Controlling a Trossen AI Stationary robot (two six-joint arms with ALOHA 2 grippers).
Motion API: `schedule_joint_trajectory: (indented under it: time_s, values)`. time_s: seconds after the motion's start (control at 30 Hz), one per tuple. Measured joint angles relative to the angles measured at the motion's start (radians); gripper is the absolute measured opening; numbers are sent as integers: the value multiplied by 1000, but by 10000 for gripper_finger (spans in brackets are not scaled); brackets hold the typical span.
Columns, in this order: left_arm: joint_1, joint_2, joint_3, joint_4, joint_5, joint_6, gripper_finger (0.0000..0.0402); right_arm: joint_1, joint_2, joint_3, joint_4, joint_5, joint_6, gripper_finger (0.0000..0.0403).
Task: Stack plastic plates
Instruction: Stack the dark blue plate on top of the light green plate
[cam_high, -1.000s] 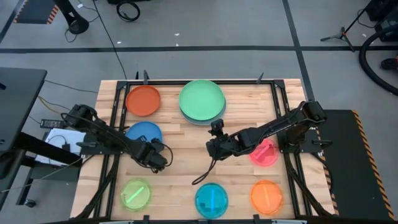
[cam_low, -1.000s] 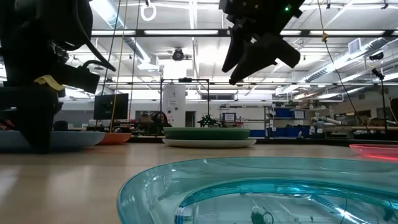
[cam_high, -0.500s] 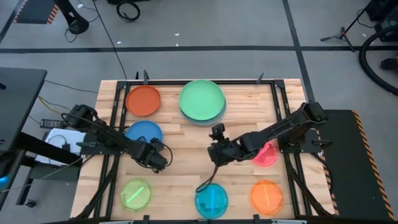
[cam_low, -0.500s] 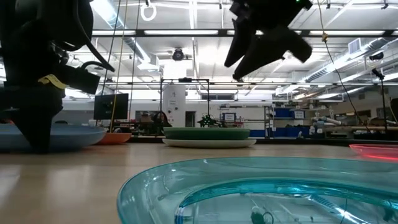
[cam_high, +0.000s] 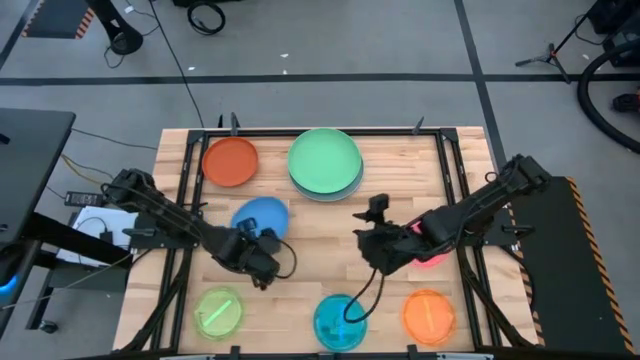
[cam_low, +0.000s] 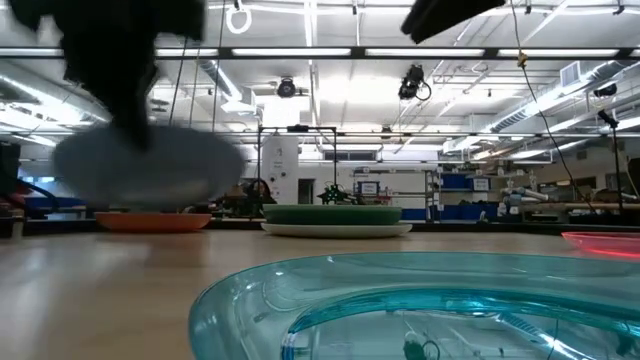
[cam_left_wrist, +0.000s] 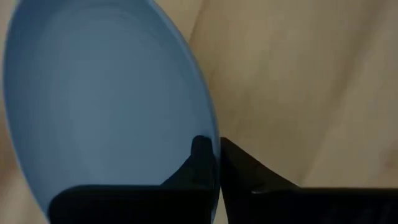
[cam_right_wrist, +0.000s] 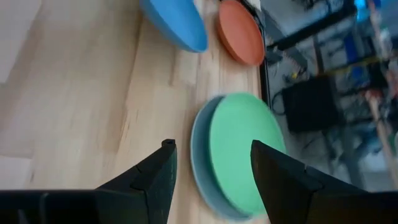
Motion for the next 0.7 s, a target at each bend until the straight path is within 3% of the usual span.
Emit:
schedule_joint_trajectory:
  time_s: [0.2, 0.37, 0.53, 0.7]
  values:
    - [7, -1, 235, 2, -100, 344, 15, 43, -49, -30, -102, 0, 200, 210]
    - [110, -1, 288, 25, -120, 580, 15, 97, -51, -95, -119, -30, 314, 210]
    - [316, 15, 288, 83, -43, 771, 15, 140, -36, -137, -133, -72, 412, 210]
    - [509, 84, 289, 278, 82, 980, 15, 160, -37, -156, -165, -79, 493, 210]
